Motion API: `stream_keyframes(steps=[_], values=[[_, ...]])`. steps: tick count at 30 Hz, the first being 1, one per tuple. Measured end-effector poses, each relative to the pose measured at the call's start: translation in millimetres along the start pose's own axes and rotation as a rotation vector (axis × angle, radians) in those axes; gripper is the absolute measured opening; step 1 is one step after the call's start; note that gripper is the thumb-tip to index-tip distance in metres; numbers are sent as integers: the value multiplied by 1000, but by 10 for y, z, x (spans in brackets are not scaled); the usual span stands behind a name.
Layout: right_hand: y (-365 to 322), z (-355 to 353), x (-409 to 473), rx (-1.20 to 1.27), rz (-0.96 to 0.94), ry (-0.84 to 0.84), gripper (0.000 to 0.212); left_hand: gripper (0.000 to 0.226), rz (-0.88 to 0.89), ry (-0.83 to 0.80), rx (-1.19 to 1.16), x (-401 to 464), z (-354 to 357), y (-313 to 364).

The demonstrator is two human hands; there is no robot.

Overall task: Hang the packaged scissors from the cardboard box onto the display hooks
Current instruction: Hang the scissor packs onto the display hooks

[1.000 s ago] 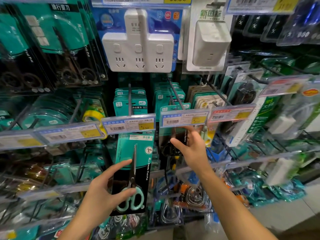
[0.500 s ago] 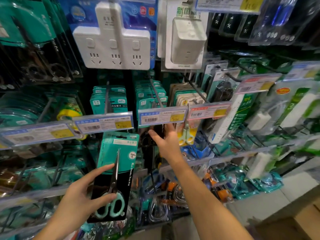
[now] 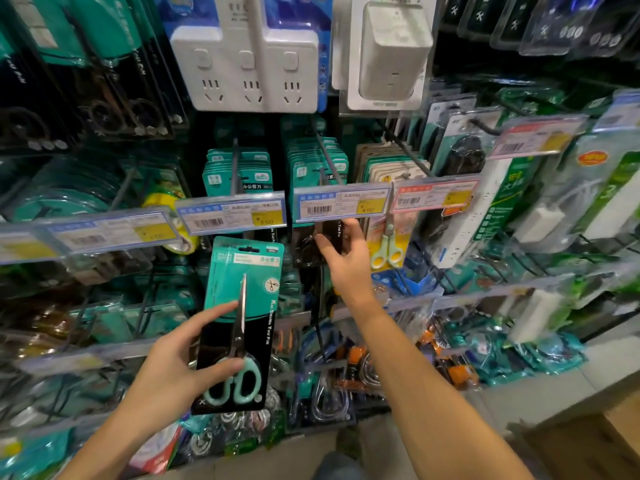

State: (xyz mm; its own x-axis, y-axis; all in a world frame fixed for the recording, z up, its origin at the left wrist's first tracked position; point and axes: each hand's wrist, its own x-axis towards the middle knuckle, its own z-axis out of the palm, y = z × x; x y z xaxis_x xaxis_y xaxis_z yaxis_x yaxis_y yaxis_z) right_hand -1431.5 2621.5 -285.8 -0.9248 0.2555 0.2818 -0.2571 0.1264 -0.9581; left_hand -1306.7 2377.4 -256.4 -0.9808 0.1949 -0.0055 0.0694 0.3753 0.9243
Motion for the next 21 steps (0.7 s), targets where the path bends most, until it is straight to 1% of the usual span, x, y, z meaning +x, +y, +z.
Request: stream_keyframes(steps=[2,4,6,8,10,12,14,15,16,19,21], values=[[36,-17,-44,-18,6,-8,26,70,19,9,23,-7,-7,-12],[81,-23,-152,-6,56,-6,34,70,33,26,31,-12,5,-38],[55,-11,-321,-27,100,17,42,70,15,51,-5,-16,29,-55],[-53,-3,-548,-48,104,19,43,68,7,73,-44,-18,63,-53],[-215,2,-804,8,62,-68,39,68,18,96,-52,-19,122,-32],[-371,6,-1047,23,44,-238,41,68,40,120,-47,-23,183,-35],[-414,19,-1227,-43,53,-397,44,66,44,144,-67,-39,226,-35],[-399,20,-1284,-77,64,-442,44,65,36,148,-82,-46,241,-22],[-378,21,-1314,-92,82,-468,43,65,32,149,-92,-50,253,-13],[-367,-6,-1311,-37,172,-524,45,67,41,152,-114,-69,261,15],[-382,-16,-1289,-42,180,-553,47,63,47,133,-120,-83,248,20]])
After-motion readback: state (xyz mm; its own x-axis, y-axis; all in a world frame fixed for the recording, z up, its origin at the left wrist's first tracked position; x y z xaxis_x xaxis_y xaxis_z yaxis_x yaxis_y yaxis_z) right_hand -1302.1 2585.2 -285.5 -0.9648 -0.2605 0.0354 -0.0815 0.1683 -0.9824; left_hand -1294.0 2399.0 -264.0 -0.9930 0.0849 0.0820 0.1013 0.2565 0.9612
